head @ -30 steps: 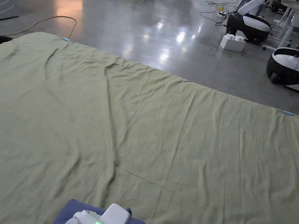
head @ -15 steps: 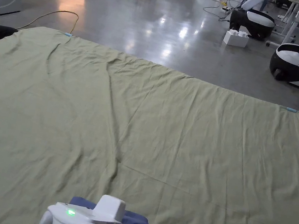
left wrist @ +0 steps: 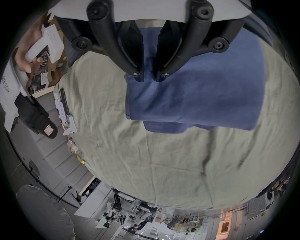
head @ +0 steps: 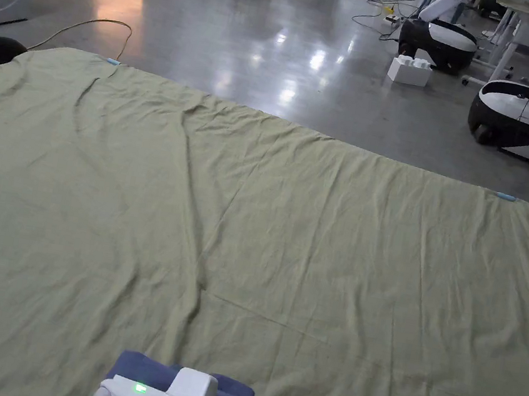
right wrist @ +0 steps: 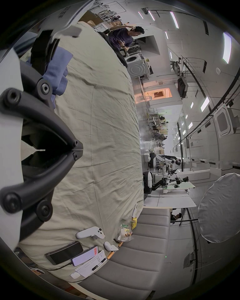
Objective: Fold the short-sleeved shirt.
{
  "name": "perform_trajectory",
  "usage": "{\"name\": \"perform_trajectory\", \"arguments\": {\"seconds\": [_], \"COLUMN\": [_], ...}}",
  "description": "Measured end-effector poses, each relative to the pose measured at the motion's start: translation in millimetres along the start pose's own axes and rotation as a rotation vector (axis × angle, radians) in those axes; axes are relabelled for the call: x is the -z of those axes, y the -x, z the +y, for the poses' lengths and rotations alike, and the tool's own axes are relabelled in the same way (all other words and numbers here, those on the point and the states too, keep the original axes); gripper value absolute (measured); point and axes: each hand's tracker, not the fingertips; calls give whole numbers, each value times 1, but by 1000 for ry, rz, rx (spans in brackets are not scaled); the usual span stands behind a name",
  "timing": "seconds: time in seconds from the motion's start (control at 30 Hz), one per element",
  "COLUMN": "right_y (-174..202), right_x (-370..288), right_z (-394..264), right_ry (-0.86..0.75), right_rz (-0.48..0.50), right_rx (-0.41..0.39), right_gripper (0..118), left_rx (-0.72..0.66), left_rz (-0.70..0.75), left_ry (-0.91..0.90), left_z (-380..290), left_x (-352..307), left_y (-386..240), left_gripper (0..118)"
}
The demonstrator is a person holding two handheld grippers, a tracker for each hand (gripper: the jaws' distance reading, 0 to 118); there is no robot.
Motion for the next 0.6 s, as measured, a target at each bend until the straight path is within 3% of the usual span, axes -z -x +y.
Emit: {"name": "perform_trajectory", "arguments": {"seconds": [0.33,0.6], "right_y": [-1,10], "right_x": [-3,-8], "right_z": [0,12], "right_ry": [-2,-50], "right_rz": [-3,18], "right_rx": [-10,-24], "right_gripper": [0,0], "left_rx": [-43,14], "left_rz": [-69,-191], "left_ry": [-16,-148], "left_z": [-6,-2], "left_x": [19,-30], "left_y": [8,17], "left_gripper": [13,13]}}
